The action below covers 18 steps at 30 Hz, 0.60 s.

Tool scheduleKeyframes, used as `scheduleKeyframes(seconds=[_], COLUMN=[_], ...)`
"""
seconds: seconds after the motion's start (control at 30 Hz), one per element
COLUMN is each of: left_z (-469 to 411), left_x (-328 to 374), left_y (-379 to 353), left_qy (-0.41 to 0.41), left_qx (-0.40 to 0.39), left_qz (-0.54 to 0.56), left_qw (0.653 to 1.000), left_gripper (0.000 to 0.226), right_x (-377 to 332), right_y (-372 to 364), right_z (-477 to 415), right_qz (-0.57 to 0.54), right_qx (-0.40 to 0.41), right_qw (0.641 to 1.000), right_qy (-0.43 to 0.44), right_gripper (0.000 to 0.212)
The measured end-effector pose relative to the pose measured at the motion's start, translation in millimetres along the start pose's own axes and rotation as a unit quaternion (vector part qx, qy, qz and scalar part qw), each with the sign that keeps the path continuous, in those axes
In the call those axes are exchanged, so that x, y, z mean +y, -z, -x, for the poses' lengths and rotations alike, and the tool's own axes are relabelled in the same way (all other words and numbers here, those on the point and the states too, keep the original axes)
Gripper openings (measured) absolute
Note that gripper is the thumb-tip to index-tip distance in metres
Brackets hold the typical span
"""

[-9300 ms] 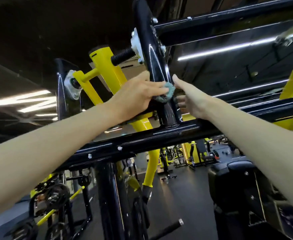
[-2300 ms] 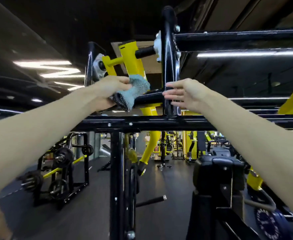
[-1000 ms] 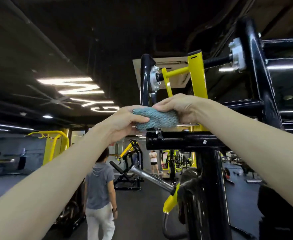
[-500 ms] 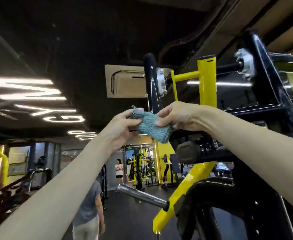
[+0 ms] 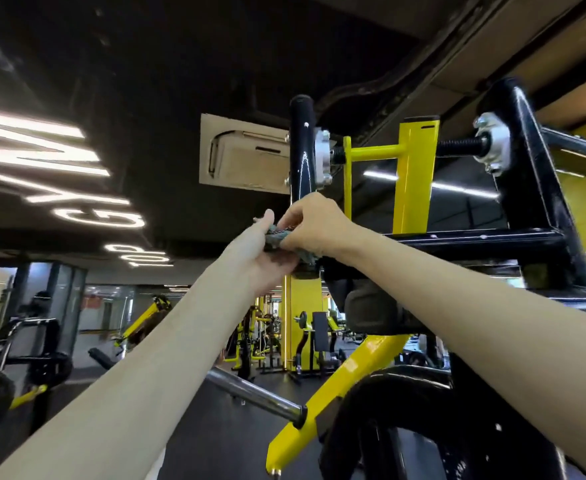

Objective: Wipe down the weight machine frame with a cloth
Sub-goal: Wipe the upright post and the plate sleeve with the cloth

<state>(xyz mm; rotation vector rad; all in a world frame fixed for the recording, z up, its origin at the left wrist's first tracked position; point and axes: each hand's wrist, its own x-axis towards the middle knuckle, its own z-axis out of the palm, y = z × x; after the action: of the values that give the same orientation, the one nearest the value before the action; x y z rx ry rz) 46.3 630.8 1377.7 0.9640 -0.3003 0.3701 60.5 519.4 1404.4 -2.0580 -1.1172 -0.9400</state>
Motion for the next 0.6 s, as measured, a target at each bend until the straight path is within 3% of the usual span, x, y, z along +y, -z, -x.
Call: scheduleKeyframes(seconds=[0.1, 0.17, 0.27, 0.4, 0.5, 0.53, 0.6], left_z=[-21, -35, -57, -80, -95, -95, -96], left_x=[0, 5, 13, 20, 24, 21, 2], left_y=[-3, 3, 11, 12, 4, -1, -2], left_qy=[-0.039, -0.066, -0.112, -0.197, -0.347, -0.404, -0.512], left_qx=[0.041, 0.078, 0.093, 0.094, 0.139, 0.134, 0.082], left_qz=[-0.026, -0.039, -0.077, -0.230, -0.342, -0.394, -0.513], left_qw=[0.998, 0.994, 0.986, 0.948, 0.862, 0.814, 0.684], left_gripper=[0.023, 0.034, 0.035, 0.024, 0.021, 0.020, 0.026], right_x=[-1, 0, 6, 5, -1, -2, -2], right_y=[15, 21, 29, 43, 45, 44, 41], right_z=[-3, -6, -14, -27, -34, -37, -44], right_qz=[-0.130, -0.176, -0.134, -0.100, -0.093, -0.088, -0.066], right_qx=[-0.055, -0.042, 0.003, 0.045, 0.068, 0.071, 0.082], right_qw=[0.988, 0.978, 0.975, 0.970, 0.961, 0.958, 0.955], right_qy=[-0.065, -0.107, -0.176, -0.219, -0.250, -0.262, -0.278], right_gripper=[0.018, 0.018, 0.028, 0.029, 0.028, 0.030, 0.034])
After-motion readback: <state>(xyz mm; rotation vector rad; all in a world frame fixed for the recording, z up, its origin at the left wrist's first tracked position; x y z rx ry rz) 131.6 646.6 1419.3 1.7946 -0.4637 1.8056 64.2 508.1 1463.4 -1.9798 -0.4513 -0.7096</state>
